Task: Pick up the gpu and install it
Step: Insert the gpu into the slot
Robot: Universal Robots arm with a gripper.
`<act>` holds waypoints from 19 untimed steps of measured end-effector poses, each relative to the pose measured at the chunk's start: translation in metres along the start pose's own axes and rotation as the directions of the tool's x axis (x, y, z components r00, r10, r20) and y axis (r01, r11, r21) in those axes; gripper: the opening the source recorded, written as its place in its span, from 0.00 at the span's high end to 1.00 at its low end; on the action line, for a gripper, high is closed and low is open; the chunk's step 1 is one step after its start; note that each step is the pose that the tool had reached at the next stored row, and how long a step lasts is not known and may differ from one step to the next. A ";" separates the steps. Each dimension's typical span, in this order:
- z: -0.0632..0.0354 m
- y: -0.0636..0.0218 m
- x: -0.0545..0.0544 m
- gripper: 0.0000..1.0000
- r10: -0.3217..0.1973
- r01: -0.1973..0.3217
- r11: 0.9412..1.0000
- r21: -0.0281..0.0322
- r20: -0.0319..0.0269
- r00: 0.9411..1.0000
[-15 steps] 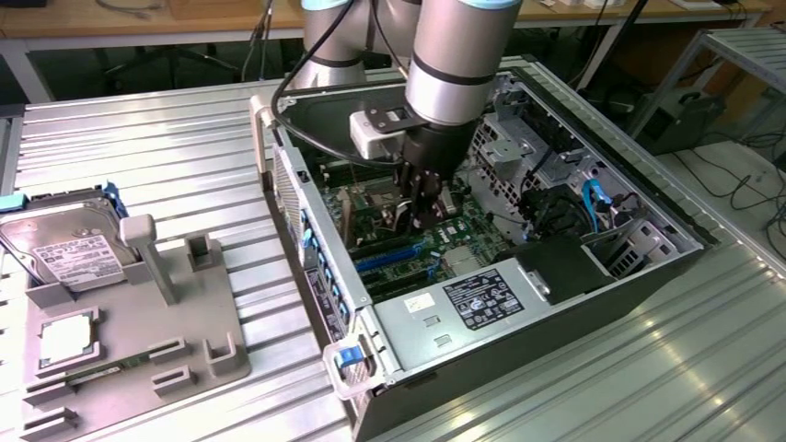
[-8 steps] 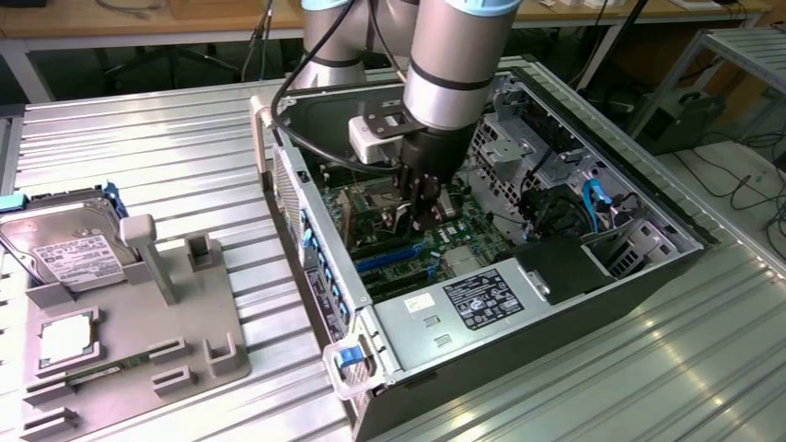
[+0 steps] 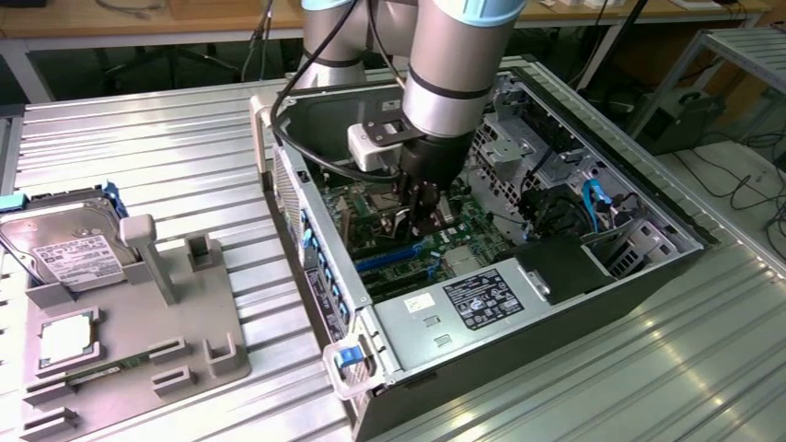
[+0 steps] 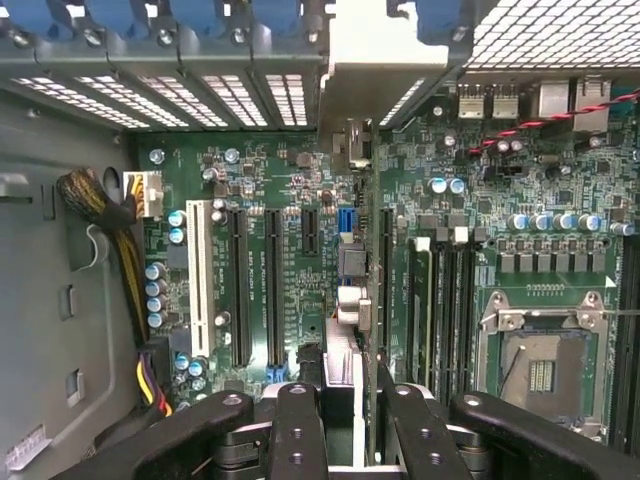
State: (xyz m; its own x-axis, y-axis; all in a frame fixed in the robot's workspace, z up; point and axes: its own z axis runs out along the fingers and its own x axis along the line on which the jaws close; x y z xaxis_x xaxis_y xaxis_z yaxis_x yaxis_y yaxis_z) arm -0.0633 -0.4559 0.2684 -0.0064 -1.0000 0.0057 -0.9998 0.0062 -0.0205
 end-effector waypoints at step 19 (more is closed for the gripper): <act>0.0147 0.0119 0.002 0.72 -0.010 0.010 1.000 0.000 0.013 1.000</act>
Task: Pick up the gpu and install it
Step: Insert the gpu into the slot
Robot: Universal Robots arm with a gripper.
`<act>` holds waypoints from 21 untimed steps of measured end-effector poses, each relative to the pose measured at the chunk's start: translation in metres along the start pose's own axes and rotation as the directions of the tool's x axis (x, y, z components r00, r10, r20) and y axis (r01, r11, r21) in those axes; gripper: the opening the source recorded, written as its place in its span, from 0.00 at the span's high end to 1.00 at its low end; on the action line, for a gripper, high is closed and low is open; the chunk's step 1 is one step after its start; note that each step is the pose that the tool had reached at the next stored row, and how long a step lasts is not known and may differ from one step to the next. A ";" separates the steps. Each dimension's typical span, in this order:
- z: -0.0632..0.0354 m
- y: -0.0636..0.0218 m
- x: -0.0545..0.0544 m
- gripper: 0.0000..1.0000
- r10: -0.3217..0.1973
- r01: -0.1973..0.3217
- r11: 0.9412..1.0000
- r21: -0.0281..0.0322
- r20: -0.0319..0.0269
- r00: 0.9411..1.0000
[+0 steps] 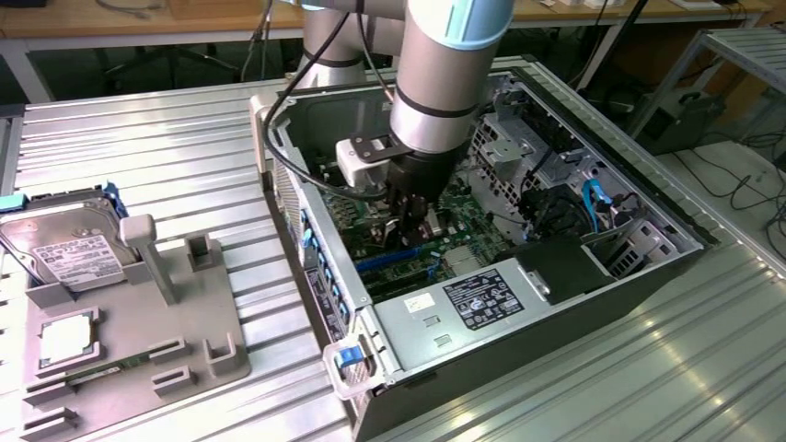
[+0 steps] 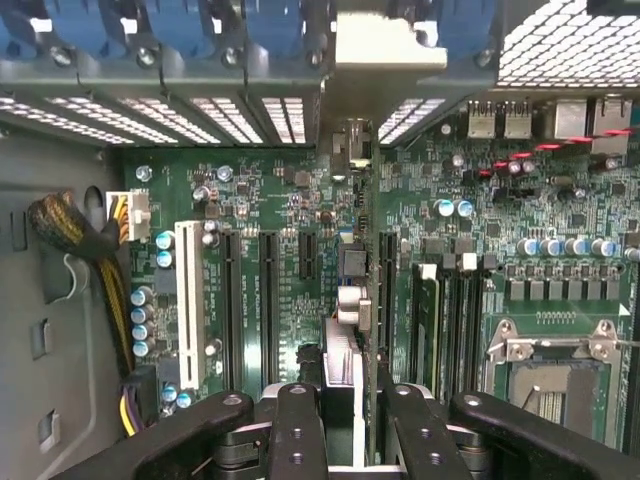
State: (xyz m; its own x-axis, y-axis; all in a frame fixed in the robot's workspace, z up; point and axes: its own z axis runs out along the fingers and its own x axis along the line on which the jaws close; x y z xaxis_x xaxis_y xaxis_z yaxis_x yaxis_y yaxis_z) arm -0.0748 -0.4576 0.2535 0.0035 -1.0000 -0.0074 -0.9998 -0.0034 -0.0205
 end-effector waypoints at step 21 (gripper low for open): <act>0.0137 0.0031 0.000 0.72 0.000 0.000 1.000 0.000 0.003 1.000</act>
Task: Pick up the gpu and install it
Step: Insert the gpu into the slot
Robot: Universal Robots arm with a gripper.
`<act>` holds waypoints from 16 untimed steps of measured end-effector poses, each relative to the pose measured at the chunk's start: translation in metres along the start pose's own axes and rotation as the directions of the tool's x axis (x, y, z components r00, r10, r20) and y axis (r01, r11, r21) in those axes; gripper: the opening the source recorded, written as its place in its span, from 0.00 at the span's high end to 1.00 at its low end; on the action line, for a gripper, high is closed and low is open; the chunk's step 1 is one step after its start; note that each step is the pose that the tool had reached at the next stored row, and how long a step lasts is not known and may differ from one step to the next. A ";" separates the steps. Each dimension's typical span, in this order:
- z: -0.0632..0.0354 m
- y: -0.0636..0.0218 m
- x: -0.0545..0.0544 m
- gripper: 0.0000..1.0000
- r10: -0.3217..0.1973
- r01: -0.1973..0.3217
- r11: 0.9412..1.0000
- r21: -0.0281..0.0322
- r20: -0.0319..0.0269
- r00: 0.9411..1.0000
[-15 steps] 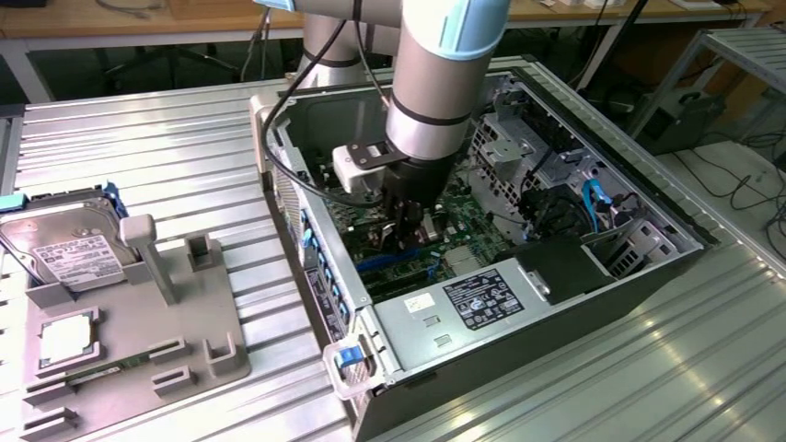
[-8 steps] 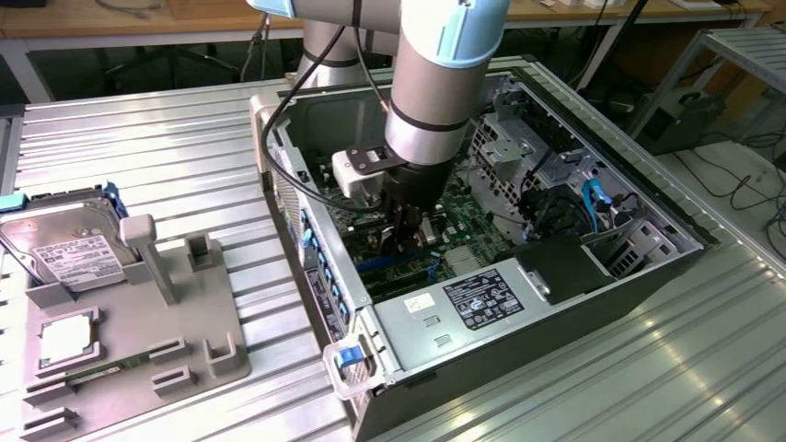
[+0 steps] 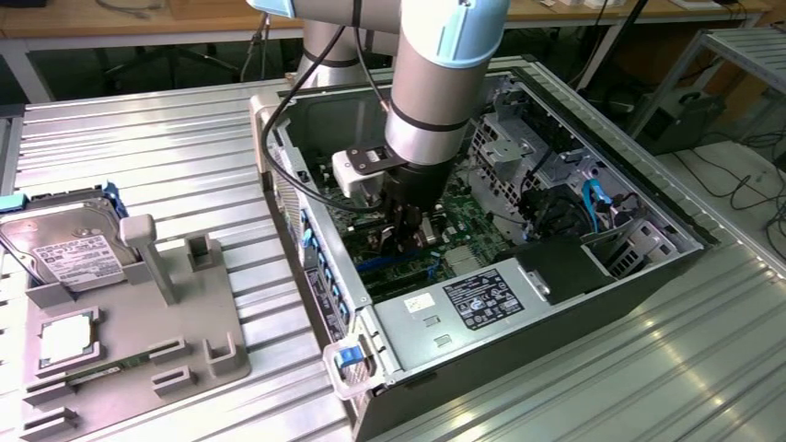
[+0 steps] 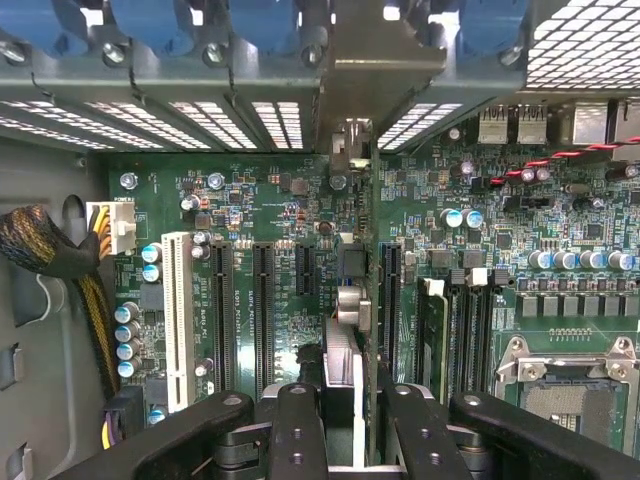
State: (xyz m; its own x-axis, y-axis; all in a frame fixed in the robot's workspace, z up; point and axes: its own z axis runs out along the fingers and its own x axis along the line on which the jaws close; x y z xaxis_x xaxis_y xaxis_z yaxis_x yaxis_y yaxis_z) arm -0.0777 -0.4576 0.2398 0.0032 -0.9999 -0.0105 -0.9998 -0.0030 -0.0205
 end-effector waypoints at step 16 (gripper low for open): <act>0.0015 0.0011 0.000 0.72 0.000 0.000 1.000 0.000 0.000 1.000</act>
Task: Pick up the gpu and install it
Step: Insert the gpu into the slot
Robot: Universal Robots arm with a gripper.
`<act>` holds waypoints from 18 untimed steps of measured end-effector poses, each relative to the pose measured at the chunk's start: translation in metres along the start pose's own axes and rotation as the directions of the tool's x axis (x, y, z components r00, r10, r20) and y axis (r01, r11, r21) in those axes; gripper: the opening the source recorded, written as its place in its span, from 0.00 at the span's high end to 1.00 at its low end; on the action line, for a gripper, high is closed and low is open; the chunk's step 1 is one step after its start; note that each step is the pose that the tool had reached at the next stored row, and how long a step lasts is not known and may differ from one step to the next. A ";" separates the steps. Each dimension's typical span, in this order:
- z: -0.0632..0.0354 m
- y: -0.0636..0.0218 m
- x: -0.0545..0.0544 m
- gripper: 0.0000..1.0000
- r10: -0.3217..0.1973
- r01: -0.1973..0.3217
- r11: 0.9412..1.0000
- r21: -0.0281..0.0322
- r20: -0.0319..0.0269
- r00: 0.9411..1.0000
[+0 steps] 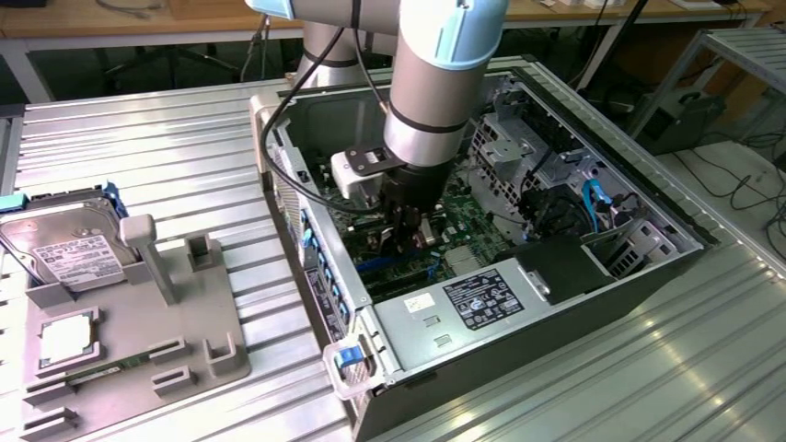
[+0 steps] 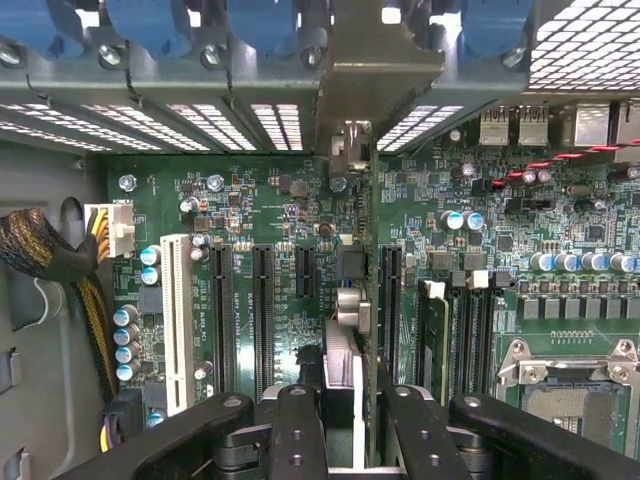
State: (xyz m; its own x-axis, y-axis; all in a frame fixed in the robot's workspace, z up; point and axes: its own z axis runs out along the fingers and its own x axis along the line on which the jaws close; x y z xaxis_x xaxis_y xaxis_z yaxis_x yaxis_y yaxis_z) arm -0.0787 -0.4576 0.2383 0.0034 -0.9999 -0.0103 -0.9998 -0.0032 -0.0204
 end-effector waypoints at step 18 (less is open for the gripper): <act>0.0127 0.0003 0.000 0.72 0.000 0.000 1.000 -0.002 0.000 1.000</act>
State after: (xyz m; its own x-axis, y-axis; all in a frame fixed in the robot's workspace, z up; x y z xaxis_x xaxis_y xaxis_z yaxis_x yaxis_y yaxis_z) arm -0.0788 -0.4576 0.2256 0.0032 -0.9999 -0.0105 -0.9998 -0.0030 -0.0184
